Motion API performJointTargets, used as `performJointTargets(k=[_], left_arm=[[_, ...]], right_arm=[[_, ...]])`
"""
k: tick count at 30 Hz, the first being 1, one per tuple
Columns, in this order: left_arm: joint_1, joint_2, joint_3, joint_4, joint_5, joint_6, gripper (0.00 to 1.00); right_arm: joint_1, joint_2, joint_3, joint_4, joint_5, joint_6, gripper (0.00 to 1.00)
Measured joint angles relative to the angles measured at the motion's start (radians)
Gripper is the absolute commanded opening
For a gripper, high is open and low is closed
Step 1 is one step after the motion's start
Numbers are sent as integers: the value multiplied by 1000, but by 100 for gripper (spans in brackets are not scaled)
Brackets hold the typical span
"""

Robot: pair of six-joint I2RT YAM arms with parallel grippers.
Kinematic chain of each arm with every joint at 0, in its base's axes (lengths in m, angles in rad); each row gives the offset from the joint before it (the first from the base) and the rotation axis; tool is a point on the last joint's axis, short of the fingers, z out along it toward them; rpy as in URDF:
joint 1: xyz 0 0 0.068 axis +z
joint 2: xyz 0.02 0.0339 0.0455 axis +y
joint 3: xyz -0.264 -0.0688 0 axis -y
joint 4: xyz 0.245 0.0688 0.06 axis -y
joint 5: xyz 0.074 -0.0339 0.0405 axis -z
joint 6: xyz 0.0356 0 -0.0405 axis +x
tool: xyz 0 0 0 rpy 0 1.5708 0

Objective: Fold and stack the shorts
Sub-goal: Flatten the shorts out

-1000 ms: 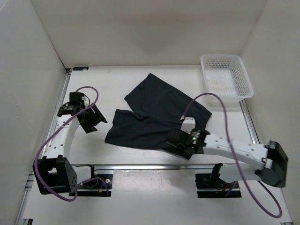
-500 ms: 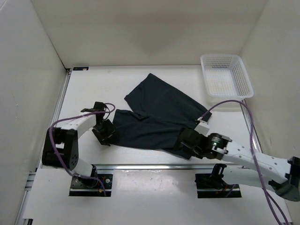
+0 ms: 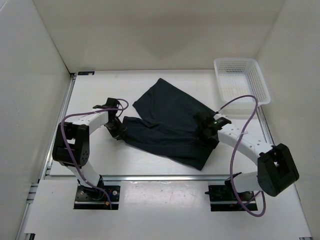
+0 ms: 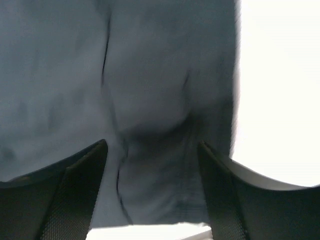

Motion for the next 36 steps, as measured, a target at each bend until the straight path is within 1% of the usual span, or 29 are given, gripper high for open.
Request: performJointTargets(k=[3,6,8,9,13,14,15,16,18,19,22,23,24,25,26,27,29,30,32,33,35,36], left_arm=[[0,0,1,3,-2,8,10],[0,0,1,3,-3,16,10],[1,0,1,1,-3,19,10],[2,-1,1,-1,-3,19,10],[39,-31,-7,-8,-2,26,10],[57,-49,-14,-8,-2,29,10],[79,-69,-23,-8,-3,32,10],[104,-91,-32,-11,-3,36,10],[142,-129,-53,-13,-3,43,10],[164,-146,-64,-16,-6,47,10],[213,-181,-100,-22,-10,57,10],[224,-187,-109,-23,-11,60,10],[232,-189,-116,-26,-11,62,10],[240,-190,-121,-27,-11,66,10],[243,-190,-123,-31,-11,68,10],[245,-190,-123,-33,-10,71,10],[245,-190,-122,-33,-9,74,10],[246,-189,-120,-35,-8,76,10],[246,-188,-107,-44,-8,78,10],[246,-187,-97,-49,-7,78,10],[246,-185,-76,-51,-7,79,10],[246,-185,-66,-51,-7,80,10]], right_arm=[[-145,3,10,38,-10,-60,83],[-243,33,21,67,-19,-114,83],[-285,68,21,94,-34,-147,80],[-301,87,21,104,-39,-160,76],[-344,190,21,173,-87,-230,52],[-346,220,25,190,-104,-246,33],[-346,249,47,193,-121,-259,28],[-346,277,77,214,-140,-274,17],[-338,347,148,230,-172,-303,9],[-335,383,187,237,-183,-314,7],[-319,509,347,251,-216,-345,5],[-315,558,406,251,-225,-358,8],[-311,607,479,237,-236,-369,14],[-307,666,565,219,-246,-386,23],[-304,727,655,213,-259,-404,46],[-303,778,735,205,-273,-414,60],[-299,866,900,183,-296,-457,76],[-296,887,950,182,-304,-474,85],[-288,882,981,168,-308,-499,89],[-282,866,980,158,-307,-511,89],[-265,803,933,158,-301,-522,89],[-255,748,883,157,-301,-520,87]])
